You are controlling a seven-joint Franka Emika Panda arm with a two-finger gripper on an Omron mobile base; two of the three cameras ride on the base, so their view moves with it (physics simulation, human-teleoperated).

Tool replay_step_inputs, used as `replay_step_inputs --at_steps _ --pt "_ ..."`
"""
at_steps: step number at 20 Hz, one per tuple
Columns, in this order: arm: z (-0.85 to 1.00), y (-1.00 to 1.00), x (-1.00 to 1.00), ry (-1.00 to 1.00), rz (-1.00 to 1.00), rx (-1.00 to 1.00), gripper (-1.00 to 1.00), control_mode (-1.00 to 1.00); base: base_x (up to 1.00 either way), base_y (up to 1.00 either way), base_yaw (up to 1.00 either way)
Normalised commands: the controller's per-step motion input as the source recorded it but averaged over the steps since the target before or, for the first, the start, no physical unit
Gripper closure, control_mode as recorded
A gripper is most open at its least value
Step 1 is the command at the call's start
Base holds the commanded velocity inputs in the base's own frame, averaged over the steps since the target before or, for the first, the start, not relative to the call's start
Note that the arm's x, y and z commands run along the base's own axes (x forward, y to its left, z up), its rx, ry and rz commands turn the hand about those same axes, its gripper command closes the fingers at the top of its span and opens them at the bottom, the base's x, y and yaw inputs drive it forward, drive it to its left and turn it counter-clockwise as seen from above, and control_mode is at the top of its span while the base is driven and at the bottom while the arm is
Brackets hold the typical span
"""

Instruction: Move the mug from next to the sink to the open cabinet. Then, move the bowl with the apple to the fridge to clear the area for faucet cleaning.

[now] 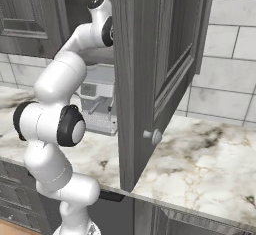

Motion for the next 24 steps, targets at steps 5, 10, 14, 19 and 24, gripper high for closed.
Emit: replay_step_inputs --at_steps 5,10,14,19,24 --pt "0.22 0.0 -0.5 -0.19 -0.01 -0.01 -1.0 -1.0 0.0 0.0 0.0" --pt "0.05 0.06 -0.94 -0.3 -0.09 -0.04 -1.0 -1.0 0.0 0.0 0.0" --pt "-0.79 0.22 -1.0 -0.35 -0.09 -0.11 -1.0 -1.0 0.0 0.0 0.0" --pt "-1.0 0.34 -1.0 -0.17 -0.06 -0.21 -1.0 -1.0 0.0 0.0 0.0" --pt "-0.76 0.04 -1.0 0.07 -0.22 0.01 -1.0 -1.0 0.0 0.0 0.0"
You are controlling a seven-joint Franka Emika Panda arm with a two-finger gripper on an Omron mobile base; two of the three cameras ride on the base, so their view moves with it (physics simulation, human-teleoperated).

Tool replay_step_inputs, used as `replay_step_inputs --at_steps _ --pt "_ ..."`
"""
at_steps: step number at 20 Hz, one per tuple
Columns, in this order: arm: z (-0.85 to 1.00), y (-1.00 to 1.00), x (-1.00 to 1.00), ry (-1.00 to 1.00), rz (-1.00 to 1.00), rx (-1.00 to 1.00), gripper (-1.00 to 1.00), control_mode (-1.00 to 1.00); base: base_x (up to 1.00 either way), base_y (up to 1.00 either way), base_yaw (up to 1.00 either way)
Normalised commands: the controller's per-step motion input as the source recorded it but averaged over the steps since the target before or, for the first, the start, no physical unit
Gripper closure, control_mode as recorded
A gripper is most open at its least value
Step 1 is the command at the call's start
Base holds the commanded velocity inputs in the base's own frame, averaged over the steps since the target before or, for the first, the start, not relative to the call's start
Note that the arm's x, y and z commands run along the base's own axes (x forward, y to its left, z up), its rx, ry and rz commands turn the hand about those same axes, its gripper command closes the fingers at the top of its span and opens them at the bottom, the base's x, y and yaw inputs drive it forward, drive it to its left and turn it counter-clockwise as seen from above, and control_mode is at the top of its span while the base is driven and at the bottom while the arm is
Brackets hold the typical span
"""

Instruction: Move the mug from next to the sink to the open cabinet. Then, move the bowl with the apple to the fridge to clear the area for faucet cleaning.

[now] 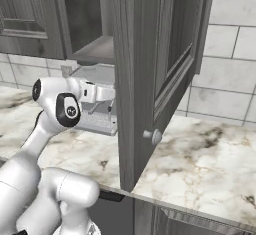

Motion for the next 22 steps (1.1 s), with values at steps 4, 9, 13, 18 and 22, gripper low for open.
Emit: replay_step_inputs --at_steps 4,9,13,18,22 --pt "-0.39 -0.35 -0.81 0.15 -0.17 0.15 -1.0 -1.0 0.0 0.0 0.0" --pt "-0.12 -0.04 -0.15 0.02 -0.02 0.02 -1.0 1.0 -0.71 -0.16 -0.38" --pt "0.0 0.0 0.0 0.0 0.0 0.0 -1.0 1.0 -0.33 -0.01 -0.95" --pt "0.0 0.0 0.0 0.0 0.0 0.0 -1.0 1.0 -0.15 0.0 -1.0" --pt "0.0 0.0 0.0 0.0 0.0 0.0 -1.0 1.0 -0.12 0.0 -1.0"
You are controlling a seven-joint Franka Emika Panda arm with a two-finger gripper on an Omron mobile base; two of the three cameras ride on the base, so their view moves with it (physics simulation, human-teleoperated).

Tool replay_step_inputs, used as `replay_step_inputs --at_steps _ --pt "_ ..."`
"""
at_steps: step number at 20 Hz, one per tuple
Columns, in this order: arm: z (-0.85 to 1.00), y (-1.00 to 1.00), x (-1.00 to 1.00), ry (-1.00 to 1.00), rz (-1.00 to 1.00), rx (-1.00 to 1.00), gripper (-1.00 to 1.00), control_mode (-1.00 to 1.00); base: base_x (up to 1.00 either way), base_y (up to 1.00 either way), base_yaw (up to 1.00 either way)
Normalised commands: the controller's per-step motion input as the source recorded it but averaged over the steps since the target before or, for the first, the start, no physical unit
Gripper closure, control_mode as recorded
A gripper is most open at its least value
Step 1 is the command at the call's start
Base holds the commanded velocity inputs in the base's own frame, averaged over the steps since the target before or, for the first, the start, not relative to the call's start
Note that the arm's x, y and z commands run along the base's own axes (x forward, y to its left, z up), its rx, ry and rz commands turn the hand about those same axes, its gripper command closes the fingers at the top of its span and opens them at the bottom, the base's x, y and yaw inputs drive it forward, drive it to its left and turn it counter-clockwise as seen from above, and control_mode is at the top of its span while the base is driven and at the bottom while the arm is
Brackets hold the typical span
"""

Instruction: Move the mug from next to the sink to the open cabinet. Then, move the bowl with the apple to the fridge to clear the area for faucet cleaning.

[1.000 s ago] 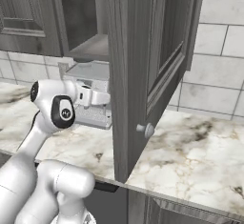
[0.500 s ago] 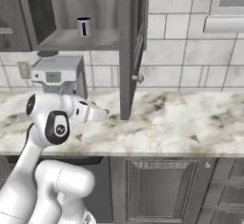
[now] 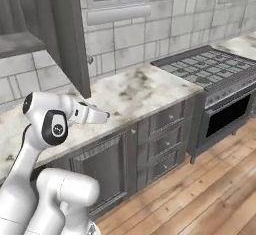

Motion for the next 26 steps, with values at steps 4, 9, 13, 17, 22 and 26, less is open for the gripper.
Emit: replay_step_inputs --at_steps 4,9,13,17,22,26 --pt "0.0 0.0 0.0 0.0 0.0 0.0 -1.0 1.0 -0.16 0.0 -1.0" --pt "0.0 0.0 0.0 0.0 0.0 0.0 -1.0 1.0 -0.09 -0.12 -0.97" --pt "0.0 0.0 0.0 0.0 0.0 0.0 -1.0 1.0 0.04 -0.4 -0.85" --pt "0.0 0.0 0.0 0.0 0.0 0.0 -1.0 1.0 0.27 -0.56 -0.69" --pt "0.0 0.0 0.0 0.0 0.0 0.0 -1.0 1.0 0.78 -0.5 -0.33" --pt "0.0 0.0 0.0 0.0 0.0 0.0 -1.0 1.0 1.0 -0.12 -0.14"
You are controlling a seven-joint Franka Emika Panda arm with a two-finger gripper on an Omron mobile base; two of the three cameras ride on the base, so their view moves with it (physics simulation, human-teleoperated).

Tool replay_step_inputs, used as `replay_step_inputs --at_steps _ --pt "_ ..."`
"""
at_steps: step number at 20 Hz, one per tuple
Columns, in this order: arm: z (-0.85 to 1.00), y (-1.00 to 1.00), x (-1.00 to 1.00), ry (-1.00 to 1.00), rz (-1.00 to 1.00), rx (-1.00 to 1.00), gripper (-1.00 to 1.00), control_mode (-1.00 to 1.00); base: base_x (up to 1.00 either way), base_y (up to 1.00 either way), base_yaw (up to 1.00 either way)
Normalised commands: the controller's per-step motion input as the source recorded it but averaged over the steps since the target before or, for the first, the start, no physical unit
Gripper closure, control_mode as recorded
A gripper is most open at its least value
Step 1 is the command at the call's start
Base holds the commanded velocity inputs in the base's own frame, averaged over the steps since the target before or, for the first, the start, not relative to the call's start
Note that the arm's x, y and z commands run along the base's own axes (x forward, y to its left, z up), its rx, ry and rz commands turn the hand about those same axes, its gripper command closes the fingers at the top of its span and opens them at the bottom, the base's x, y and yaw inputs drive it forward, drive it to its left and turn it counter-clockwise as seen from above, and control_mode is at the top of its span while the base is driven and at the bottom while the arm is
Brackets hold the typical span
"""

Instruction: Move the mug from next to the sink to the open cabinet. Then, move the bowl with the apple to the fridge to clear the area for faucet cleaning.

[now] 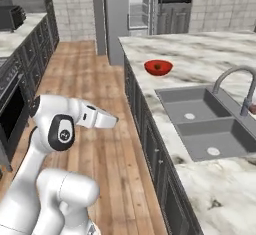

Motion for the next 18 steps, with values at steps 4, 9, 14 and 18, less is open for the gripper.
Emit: replay_step_inputs --at_steps 4,9,14,18 --pt "0.0 0.0 0.0 0.0 0.0 0.0 -1.0 1.0 1.0 0.1 -0.14" --pt "0.0 0.0 0.0 0.0 0.0 0.0 -1.0 1.0 1.0 0.72 -0.13" --pt "0.0 0.0 0.0 0.0 0.0 0.0 -1.0 1.0 1.0 0.47 -0.37" --pt "0.0 0.0 0.0 0.0 0.0 0.0 -1.0 1.0 1.0 0.48 -0.45"
